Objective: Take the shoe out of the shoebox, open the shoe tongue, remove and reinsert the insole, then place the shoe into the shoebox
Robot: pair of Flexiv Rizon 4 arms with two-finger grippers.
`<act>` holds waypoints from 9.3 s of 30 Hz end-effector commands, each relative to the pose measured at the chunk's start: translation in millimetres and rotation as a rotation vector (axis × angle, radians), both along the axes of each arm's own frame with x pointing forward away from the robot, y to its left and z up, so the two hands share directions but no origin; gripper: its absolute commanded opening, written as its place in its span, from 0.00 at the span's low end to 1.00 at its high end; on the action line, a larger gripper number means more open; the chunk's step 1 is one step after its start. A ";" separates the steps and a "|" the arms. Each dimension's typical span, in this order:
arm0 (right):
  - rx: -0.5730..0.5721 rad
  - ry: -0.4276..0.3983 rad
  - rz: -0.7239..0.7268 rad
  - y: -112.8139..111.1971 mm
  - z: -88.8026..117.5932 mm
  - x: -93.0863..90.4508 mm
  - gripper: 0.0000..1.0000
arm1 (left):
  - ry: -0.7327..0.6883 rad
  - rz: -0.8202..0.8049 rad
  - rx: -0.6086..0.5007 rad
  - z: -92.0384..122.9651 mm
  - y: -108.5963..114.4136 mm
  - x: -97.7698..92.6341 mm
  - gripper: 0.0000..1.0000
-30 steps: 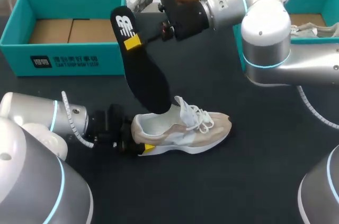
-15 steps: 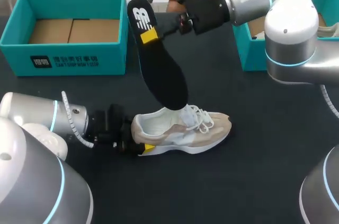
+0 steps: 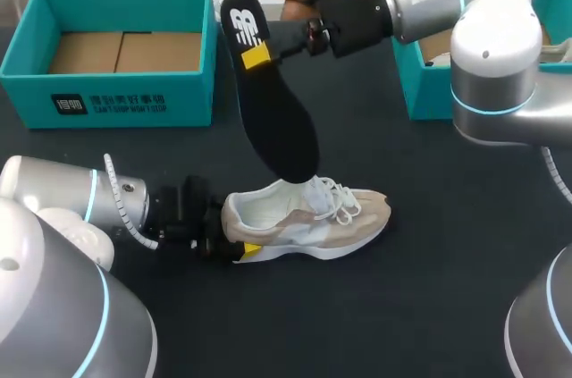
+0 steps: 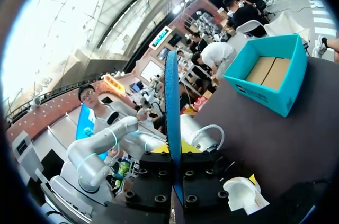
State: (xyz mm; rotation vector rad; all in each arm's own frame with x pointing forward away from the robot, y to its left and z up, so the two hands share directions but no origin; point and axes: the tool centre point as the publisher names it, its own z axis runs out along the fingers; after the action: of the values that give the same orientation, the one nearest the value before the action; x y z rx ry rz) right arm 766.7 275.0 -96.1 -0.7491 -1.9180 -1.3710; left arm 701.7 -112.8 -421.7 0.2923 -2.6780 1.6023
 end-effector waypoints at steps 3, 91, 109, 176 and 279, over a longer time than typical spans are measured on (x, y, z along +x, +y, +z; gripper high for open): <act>0.004 0.012 -0.031 -14.3 3.6 -9.3 0.00 | 0.001 0.002 0.003 -8.8 0.7 -1.5 0.00; 0.163 -0.136 -0.180 -89.1 81.0 -99.9 0.00 | 0.001 0.002 0.003 -8.8 0.7 -1.5 0.00; 0.160 -0.072 -0.190 -89.4 82.0 -112.0 0.00 | 0.001 0.002 0.003 -8.8 0.7 -1.5 0.00; 0.174 -0.077 -0.198 -90.0 81.6 -112.2 0.00 | 0.012 0.023 0.107 7.8 35.5 3.0 1.00; 0.174 -0.077 -0.198 -90.0 81.6 -112.2 0.00 | 0.155 -0.087 1.021 108.7 48.0 -3.6 1.00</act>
State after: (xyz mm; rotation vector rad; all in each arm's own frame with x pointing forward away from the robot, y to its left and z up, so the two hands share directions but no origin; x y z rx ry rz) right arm 655.1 182.7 -13.8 -0.8246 -1.7909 -1.6847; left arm 695.7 -60.2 -316.3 0.2470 -3.0436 0.2380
